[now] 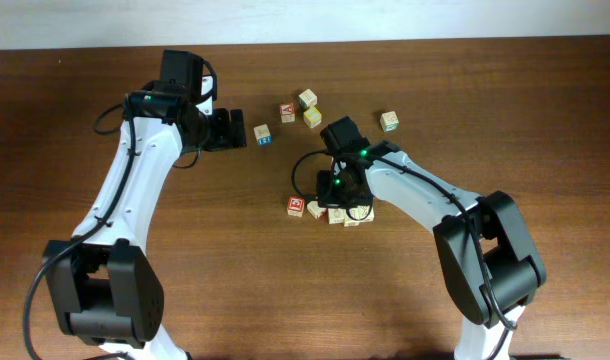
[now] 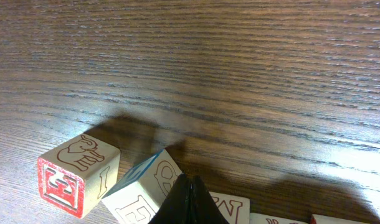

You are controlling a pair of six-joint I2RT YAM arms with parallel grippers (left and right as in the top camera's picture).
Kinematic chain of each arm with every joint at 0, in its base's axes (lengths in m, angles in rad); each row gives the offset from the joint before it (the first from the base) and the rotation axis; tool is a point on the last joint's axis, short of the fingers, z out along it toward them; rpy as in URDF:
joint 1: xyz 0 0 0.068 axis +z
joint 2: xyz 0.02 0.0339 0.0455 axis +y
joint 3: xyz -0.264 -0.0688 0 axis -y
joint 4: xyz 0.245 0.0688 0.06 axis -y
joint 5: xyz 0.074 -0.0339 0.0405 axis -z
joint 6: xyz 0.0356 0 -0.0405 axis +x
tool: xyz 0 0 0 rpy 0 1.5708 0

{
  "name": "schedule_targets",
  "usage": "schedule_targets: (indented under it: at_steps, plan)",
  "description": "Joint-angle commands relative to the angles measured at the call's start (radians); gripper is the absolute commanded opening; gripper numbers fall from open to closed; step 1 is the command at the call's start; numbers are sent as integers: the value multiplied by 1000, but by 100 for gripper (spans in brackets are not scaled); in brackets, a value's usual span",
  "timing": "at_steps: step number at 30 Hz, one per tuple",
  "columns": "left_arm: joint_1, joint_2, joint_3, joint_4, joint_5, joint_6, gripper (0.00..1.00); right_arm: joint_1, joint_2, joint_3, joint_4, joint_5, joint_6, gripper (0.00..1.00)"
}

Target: Rotate 5 blocks

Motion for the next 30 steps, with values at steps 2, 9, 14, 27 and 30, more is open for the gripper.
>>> schedule_targets:
  at_steps: [2,9,14,27,30]
  plan:
    - [-1,9,10,-2,11,-13,99,9,11,13,-15,-9,-3,4]
    - [-1,9,10,-3,11,-13,99,9,11,13,-21,-9,-3,4]
    - [-1,9,10,-4,11,-13,99,9,11,13,-40,-12,-2,4]
    - [-1,9,10,-4,11,-13,99,6,11,32,67,5,-31,5]
    - [-1,9,10,-4,11,-13,99,12,11,32,79,2,-56,5]
